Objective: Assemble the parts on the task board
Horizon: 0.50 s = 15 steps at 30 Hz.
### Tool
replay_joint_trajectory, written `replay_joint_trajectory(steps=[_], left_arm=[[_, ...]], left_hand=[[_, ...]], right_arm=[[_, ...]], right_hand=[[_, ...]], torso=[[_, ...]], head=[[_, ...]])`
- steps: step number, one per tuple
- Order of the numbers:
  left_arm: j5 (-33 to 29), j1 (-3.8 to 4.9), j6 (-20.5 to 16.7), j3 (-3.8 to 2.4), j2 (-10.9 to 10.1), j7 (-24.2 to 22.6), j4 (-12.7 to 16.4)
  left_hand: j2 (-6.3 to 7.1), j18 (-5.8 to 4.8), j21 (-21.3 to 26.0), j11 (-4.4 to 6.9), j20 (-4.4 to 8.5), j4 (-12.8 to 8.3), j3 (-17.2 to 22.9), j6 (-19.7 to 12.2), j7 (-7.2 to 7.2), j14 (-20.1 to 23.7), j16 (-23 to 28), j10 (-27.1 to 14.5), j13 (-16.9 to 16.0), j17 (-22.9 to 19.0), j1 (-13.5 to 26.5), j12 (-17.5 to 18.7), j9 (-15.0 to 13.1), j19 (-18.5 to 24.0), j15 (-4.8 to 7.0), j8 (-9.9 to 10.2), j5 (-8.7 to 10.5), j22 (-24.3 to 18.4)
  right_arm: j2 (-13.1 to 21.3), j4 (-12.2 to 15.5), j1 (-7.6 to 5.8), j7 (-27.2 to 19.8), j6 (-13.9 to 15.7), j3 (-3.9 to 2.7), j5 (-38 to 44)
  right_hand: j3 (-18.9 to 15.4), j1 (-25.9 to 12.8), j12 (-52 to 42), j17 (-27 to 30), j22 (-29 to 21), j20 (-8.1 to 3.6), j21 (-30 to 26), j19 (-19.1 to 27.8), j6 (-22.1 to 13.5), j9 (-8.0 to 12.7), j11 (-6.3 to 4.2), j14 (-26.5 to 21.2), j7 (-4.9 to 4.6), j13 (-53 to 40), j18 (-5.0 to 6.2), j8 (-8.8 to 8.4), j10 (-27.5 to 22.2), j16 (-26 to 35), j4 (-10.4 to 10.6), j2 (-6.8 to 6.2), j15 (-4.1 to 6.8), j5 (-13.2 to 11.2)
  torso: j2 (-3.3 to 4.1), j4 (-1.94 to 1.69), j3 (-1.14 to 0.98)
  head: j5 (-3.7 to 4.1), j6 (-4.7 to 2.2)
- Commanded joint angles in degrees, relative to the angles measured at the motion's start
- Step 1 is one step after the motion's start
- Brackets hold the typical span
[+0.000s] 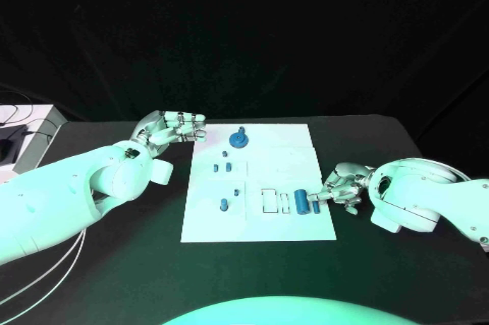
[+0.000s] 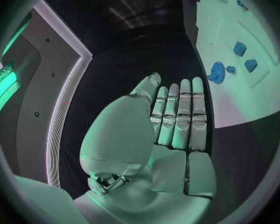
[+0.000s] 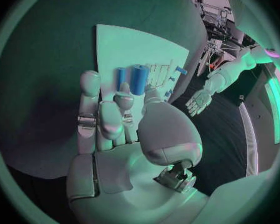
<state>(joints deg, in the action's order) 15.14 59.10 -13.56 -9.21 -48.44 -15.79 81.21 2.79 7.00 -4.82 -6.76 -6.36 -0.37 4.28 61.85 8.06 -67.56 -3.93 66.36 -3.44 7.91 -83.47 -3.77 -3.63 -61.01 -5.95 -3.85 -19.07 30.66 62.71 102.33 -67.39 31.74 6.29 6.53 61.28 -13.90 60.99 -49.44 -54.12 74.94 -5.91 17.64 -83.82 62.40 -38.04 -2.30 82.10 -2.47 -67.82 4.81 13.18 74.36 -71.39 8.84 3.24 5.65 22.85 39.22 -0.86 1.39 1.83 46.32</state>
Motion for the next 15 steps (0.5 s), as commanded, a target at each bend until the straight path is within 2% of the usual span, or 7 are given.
replay_joint_trajectory(steps=[1,7,15], left_arm=[[-0.5,-0.07,0.9,-0.04,-0.1,-0.9,0.2],[-0.5,-0.08,0.9,-0.04,-0.1,-0.8,0.0],[-0.8,-0.11,1.0,-0.04,0.0,-0.7,-0.2]], left_hand=[[0.29,-0.79,-0.1,0.06,0.0,0.3,0.0,0.1,-0.08,-0.1,0.0,0.4,0.1,0.1,-0.2,0.3,0.0,-0.1,0.4,0.3,-0.17,0.0],[0.3,-0.79,-0.1,0.06,-0.01,0.4,0.0,0.1,-0.08,0.0,0.0,0.4,0.1,0.1,-0.2,0.3,0.0,0.0,0.39,0.3,-0.18,0.0],[0.28,-0.78,-0.1,0.04,-0.03,0.6,0.1,0.1,-0.06,0.0,0.0,0.3,0.1,0.1,-0.2,0.3,0.0,-0.1,0.39,0.3,-0.18,-0.1]], right_arm=[[-0.5,0.3,0.12,3.2,-0.9,0.04,2.7],[-1.2,0.7,0.21,3.1,-0.1,0.08,3.0],[-3.1,-0.3,0.7,3.3,0.1,0.12,4.8]], right_hand=[[0.0,-0.8,0.3,-0.2,2.2,-0.4,0.6,-1.0,0.3,-0.9,0.03,0.5,0.42,-0.2,-0.48,-0.41,0.6,-0.3,0.8,0.01,0.01,0.5],[-0.1,-1.2,0.1,-0.7,2.3,-0.49,1.4,-1.0,0.3,-2.6,-0.08,0.6,0.59,-0.6,-0.56,-0.34,0.8,-0.5,1.6,-0.21,0.08,0.7],[-0.1,-1.3,0.1,-0.7,2.3,-0.5,1.5,-0.9,0.3,-3.1,-0.1,0.6,0.61,-0.6,-0.58,-0.32,0.8,-0.5,1.7,-0.23,0.08,0.7]], torso=[[0.1,-0.13,0.05],[0.13,-0.1,0.05],[0.16,-0.23,0.08]], head=[[0.08,0.13],[-0.07,0.37],[-0.1,0.59]])
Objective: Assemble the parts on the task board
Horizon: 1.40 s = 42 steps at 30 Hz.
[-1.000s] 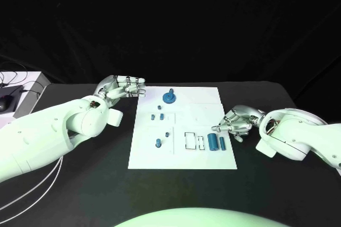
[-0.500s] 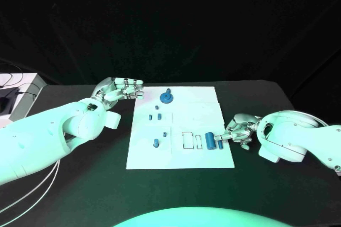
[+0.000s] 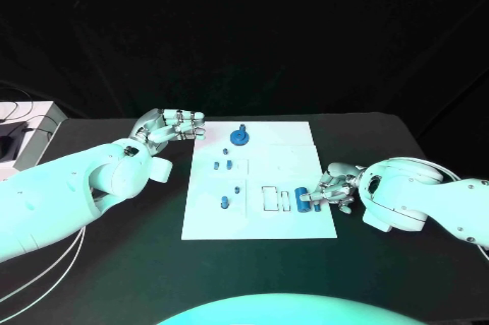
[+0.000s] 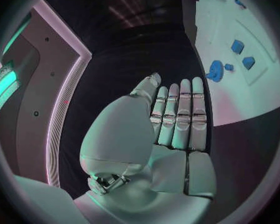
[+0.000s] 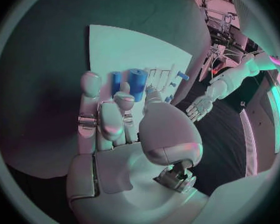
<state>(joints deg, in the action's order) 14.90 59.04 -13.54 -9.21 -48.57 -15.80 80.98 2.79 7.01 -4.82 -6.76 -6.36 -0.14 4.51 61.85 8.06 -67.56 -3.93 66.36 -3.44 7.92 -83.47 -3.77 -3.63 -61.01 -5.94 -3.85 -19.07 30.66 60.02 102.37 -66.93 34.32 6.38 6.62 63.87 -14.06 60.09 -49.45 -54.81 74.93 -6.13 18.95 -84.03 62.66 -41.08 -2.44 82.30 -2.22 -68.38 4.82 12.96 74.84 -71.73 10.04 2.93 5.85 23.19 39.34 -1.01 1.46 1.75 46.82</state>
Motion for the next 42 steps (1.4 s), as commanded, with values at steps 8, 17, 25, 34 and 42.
replay_joint_trajectory(steps=[8,17,25,34,42], left_arm=[[-0.6,-0.05,0.9,-0.04,-0.1,-0.6,0.1],[-0.7,-0.05,0.9,-0.04,-0.2,-0.5,0.2],[-0.7,-0.05,1.0,-0.04,-0.3,-0.3,0.3],[-0.7,-0.05,1.0,-0.04,-0.5,-0.1,0.4],[-0.8,-0.05,1.0,-0.04,-0.5,0.0,0.4]], left_hand=[[0.32,-0.78,0.0,0.01,-0.06,0.5,-0.1,0.0,-0.03,0.0,0.0,0.3,0.1,0.1,-0.2,0.3,0.0,-0.1,0.37,0.3,-0.17,-0.1],[0.38,-0.76,0.0,0.0,-0.08,0.8,-0.1,0.0,-0.03,0.0,0.0,0.2,0.1,0.2,-0.2,0.3,0.0,-0.2,0.36,0.3,-0.18,-0.3],[0.42,-0.77,0.1,-0.01,-0.1,0.8,-0.1,0.0,-0.03,0.1,0.0,0.2,0.1,0.1,-0.2,0.4,0.0,-0.2,0.34,0.3,-0.18,-0.4],[0.46,-0.76,0.2,-0.04,-0.14,0.9,-0.2,-0.1,0.01,0.1,0.0,0.1,0.1,0.2,-0.2,0.3,0.0,-0.2,0.32,0.3,-0.18,-0.6],[0.45,-0.75,0.2,-0.07,-0.16,1.1,-0.2,-0.1,0.06,0.2,0.0,0.1,0.1,0.2,-0.2,0.3,0.0,-0.2,0.3,0.3,-0.17,-0.7]], right_arm=[[-2.4,-1.5,0.81,0.9,0.6,0.06,4.6],[-4.2,-2.5,0.92,1.2,0.1,0.08,6.7],[-6.0,-4.1,1.19,1.7,-1.2,0.24,9.1],[-7.0,-4.9,1.71,1.6,-1.9,0.43,9.8],[-7.1,-4.9,1.8,1.5,-1.7,0.47,9.8]], right_hand=[[0.0,-0.6,-0.2,0.0,2.4,-0.29,0.3,-0.7,0.1,-0.5,0.02,0.4,0.4,-0.3,-0.61,-0.06,0.4,-0.1,0.6,-0.03,-0.11,0.2],[0.0,-0.6,-0.3,-0.2,2.4,-0.31,0.7,-0.7,0.1,-0.8,0.0,0.4,0.43,-0.5,-0.64,0.0,0.4,-0.2,0.6,-0.11,-0.09,0.0],[0.2,-0.2,-0.3,-0.3,2.5,-0.3,1.0,-0.6,0.0,-1.1,0.02,0.4,0.4,-0.6,-0.68,-0.06,0.4,-0.3,0.2,-0.21,-0.11,-0.1],[0.6,0.2,-0.2,-0.3,2.5,-0.29,0.9,-0.5,-0.1,-1.4,0.05,0.4,0.36,-0.6,-0.68,-0.17,0.2,-0.3,-0.8,-0.04,-0.13,1.8],[0.7,0.7,0.0,-0.3,2.4,-0.27,0.8,-0.4,-0.2,-1.6,0.08,0.4,0.33,-0.6,-0.68,-0.25,0.0,-0.2,-2.1,-0.09,-0.15,5.6]], torso=[[0.08,-0.09,-0.07],[0.12,-0.08,-0.06],[0.1,-0.11,-0.1],[0.12,-0.09,-0.11],[0.13,-0.14,-0.13]], head=[[-0.18,0.3],[-0.38,0.41],[-0.51,0.55],[-0.63,0.65],[-0.63,0.61]])
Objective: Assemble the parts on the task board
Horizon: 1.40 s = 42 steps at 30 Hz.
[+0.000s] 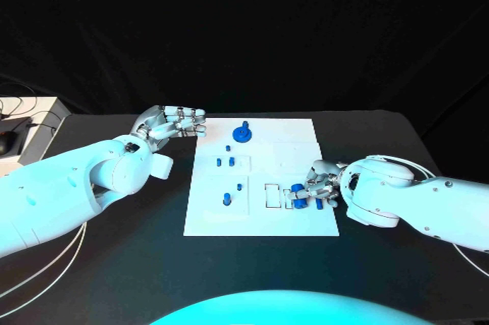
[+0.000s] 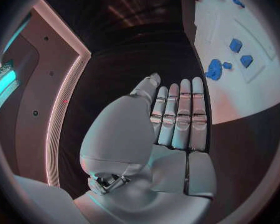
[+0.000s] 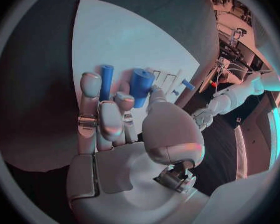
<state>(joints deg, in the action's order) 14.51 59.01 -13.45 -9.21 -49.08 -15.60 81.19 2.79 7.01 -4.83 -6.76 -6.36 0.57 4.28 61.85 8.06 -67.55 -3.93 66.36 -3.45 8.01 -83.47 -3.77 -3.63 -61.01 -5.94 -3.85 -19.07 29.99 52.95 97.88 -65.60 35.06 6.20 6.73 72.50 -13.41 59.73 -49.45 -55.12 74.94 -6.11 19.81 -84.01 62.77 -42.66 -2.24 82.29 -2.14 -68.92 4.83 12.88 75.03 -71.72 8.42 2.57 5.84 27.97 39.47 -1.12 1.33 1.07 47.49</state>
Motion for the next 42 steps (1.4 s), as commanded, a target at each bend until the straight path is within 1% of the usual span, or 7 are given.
replay_joint_trajectory(steps=[1,7,13,20,28,34,42], left_arm=[[-0.4,-0.02,0.9,-0.04,0.0,-0.2,0.2],[-0.4,-0.02,0.8,-0.04,0.0,-0.1,0.2],[-0.5,-0.02,0.7,-0.04,0.0,0.0,0.2],[-0.6,-0.02,0.6,-0.04,0.1,0.1,0.1],[-0.6,-0.02,0.6,-0.04,0.2,0.1,0.0],[-0.6,-0.02,0.6,-0.04,0.2,0.1,0.0],[-0.6,-0.02,0.6,-0.04,0.2,0.0,0.2]], left_hand=[[0.47,-0.74,0.3,-0.1,-0.17,0.4,0.1,-0.2,0.12,0.2,0.0,0.0,0.1,0.1,-0.3,0.3,0.0,-0.2,0.29,0.3,-0.17,-0.2],[0.47,-0.74,0.3,-0.1,-0.17,0.4,0.1,-0.2,0.12,0.2,0.0,0.0,0.1,0.1,-0.3,0.3,0.0,-0.2,0.29,0.3,-0.17,-0.2],[0.46,-0.73,0.3,-0.09,-0.17,0.4,0.1,-0.2,0.14,0.2,0.0,0.0,0.1,0.1,-0.4,0.3,0.0,-0.3,0.28,0.3,-0.18,-0.2],[0.43,-0.73,0.2,-0.08,-0.15,0.4,0.2,-0.2,0.15,0.2,0.0,0.0,0.1,0.1,-0.5,0.3,0.0,-0.3,0.31,0.3,-0.2,-0.3],[0.43,-0.73,0.2,-0.08,-0.15,0.4,0.2,-0.2,0.15,0.2,0.0,0.0,0.1,0.1,-0.5,0.3,0.0,-0.3,0.31,0.3,-0.2,-0.3],[0.43,-0.73,0.2,-0.08,-0.15,0.4,0.2,-0.2,0.15,0.2,0.0,0.0,0.1,0.1,-0.5,0.3,0.0,-0.3,0.31,0.3,-0.2,-0.3],[0.43,-0.74,0.2,-0.09,-0.14,0.5,0.2,-0.2,0.14,0.2,0.0,0.0,0.1,0.1,-0.5,0.3,0.0,-0.3,0.3,0.3,-0.2,-0.3]], right_arm=[[-0.1,-0.4,0.47,0.7,-1.5,0.37,1.1],[0.1,-0.5,0.49,0.4,-0.4,0.38,-0.3],[1.2,0.3,0.32,-0.2,1.7,0.37,-5.0],[2.7,2.3,-1.3,-0.8,3.6,0.24,-10.6],[3.4,4.6,-3.19,-1.0,4.5,0.11,-14.3],[2.6,4.9,-3.58,-1.0,4.6,0.09,-15.6],[-0.4,3.3,-3.47,-1.1,4.7,0.18,-15.7]], right_hand=[[0.0,1.1,0.0,-0.1,2.4,-0.27,-0.1,-0.4,-0.3,0.0,-0.12,0.4,0.25,0.0,-0.69,-0.17,-0.2,-0.2,-0.6,0.27,-0.14,1.4],[0.4,1.9,0.0,0.0,2.4,-0.3,0.1,-0.4,-0.3,-0.1,-0.16,0.4,0.28,0.0,-0.7,-0.15,-0.2,-0.2,-1.9,0.5,-0.11,5.9],[1.0,2.5,0.1,0.0,2.4,-0.39,-0.1,-0.4,-0.3,-0.3,-0.27,0.4,0.43,0.1,-0.75,-0.03,-0.2,-0.1,-3.7,0.83,-0.01,9.1],[1.2,2.0,0.2,0.1,2.3,-0.44,-0.4,-0.4,-0.4,-0.3,-0.34,0.4,0.48,0.2,-0.78,0.01,-0.2,0.0,-5.4,1.17,-0.02,9.4],[1.2,1.9,0.2,0.0,2.3,-0.43,-0.5,-0.4,-0.3,-0.3,-0.33,0.4,0.46,0.2,-0.78,0.02,-0.2,0.0,-5.4,1.3,0.02,9.4],[1.2,1.7,0.2,0.1,2.3,-0.43,-0.5,-0.4,-0.3,-0.3,-0.32,0.4,0.46,0.2,-0.78,0.0,-0.2,0.0,-5.4,1.34,0.01,9.3],[1.2,1.6,0.3,0.2,2.2,-0.41,-0.9,-0.3,-0.4,-0.3,-0.3,0.4,0.43,0.3,-0.77,-0.01,-0.3,0.1,-5.4,1.38,0.0,8.9]], torso=[[0.01,-0.03,0.0],[0.03,-0.03,-0.01],[0.09,-0.03,-0.05],[0.07,-0.03,-0.08],[0.11,-0.06,-0.07],[0.19,-0.06,-0.05],[0.19,-0.12,-0.02]], head=[[0.04,-0.06],[0.03,-0.08],[0.07,-0.15],[0.15,-0.18],[0.3,-0.25],[0.25,-0.23],[0.29,-0.17]])
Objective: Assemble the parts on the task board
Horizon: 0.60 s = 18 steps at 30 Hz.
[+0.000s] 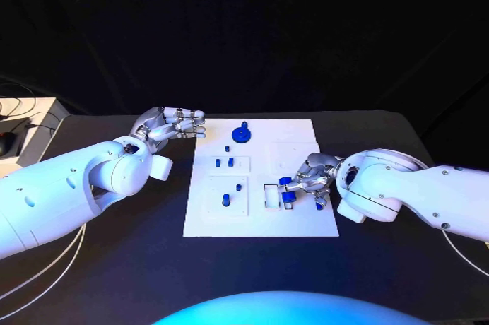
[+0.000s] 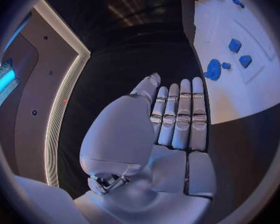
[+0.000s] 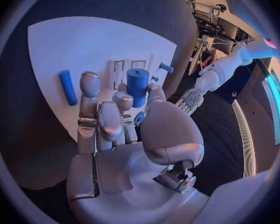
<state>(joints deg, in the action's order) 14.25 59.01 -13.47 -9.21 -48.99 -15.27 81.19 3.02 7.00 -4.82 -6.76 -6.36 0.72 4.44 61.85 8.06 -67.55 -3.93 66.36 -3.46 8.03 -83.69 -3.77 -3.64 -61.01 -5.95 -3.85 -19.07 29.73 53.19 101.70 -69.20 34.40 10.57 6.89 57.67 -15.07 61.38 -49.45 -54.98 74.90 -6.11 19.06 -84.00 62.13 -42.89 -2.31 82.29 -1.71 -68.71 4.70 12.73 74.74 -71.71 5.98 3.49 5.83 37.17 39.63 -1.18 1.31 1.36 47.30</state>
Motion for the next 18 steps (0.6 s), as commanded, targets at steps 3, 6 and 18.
replay_joint_trajectory(steps=[3,6,18], left_arm=[[-0.3,-0.01,0.7,-0.04,0.0,-0.3,0.2],[-0.3,-0.01,0.7,-0.04,0.0,-0.3,0.3],[-0.4,0.0,0.6,-0.04,-0.3,-0.3,0.4]], left_hand=[[0.22,-0.76,0.2,-0.09,-0.13,0.4,0.1,-0.1,0.14,0.2,0.0,0.0,0.1,0.1,-0.2,0.3,0.0,-0.3,0.3,0.3,-0.2,-0.2],[0.22,-0.76,0.2,-0.09,-0.13,0.4,0.1,-0.1,0.14,0.2,0.0,0.0,0.1,0.1,-0.2,0.3,0.0,-0.3,0.3,0.3,-0.2,-0.2],[0.22,-0.76,0.2,-0.09,-0.13,0.4,0.1,-0.1,0.14,0.2,0.0,0.0,0.1,0.1,-0.2,0.3,0.0,-0.3,0.3,0.3,-0.2,-0.2]], right_arm=[[-2.1,-1.5,0.4,-0.4,0.3,0.09,-0.6],[-3.1,-2.2,0.76,-0.3,0.2,0.16,-0.3],[-4.9,-3.3,1.62,0.1,-0.5,0.27,0.2]], right_hand=[[2.9,0.0,0.3,0.1,2.2,-0.42,-0.2,-0.3,0.3,0.0,-0.23,0.4,0.0,0.0,-0.64,0.16,0.0,0.1,-3.0,0.53,0.01,-0.6],[2.8,-0.1,0.3,0.1,2.2,-0.41,-0.3,-0.2,0.3,0.0,-0.22,0.4,-0.01,0.1,-0.64,0.16,-0.1,0.1,-2.9,0.52,0.01,-0.7],[2.8,-0.1,0.2,0.0,2.2,-0.4,-0.3,-0.3,0.3,-0.1,-0.2,0.4,-0.02,0.1,-0.63,0.21,-0.1,0.1,-2.9,0.63,-0.01,-1.7]], torso=[[0.03,-0.11,-0.02],[0.03,-0.05,0.02],[0.06,0.05,-0.09]], head=[[-0.04,0.09],[-0.11,0.14],[-0.54,0.35]])
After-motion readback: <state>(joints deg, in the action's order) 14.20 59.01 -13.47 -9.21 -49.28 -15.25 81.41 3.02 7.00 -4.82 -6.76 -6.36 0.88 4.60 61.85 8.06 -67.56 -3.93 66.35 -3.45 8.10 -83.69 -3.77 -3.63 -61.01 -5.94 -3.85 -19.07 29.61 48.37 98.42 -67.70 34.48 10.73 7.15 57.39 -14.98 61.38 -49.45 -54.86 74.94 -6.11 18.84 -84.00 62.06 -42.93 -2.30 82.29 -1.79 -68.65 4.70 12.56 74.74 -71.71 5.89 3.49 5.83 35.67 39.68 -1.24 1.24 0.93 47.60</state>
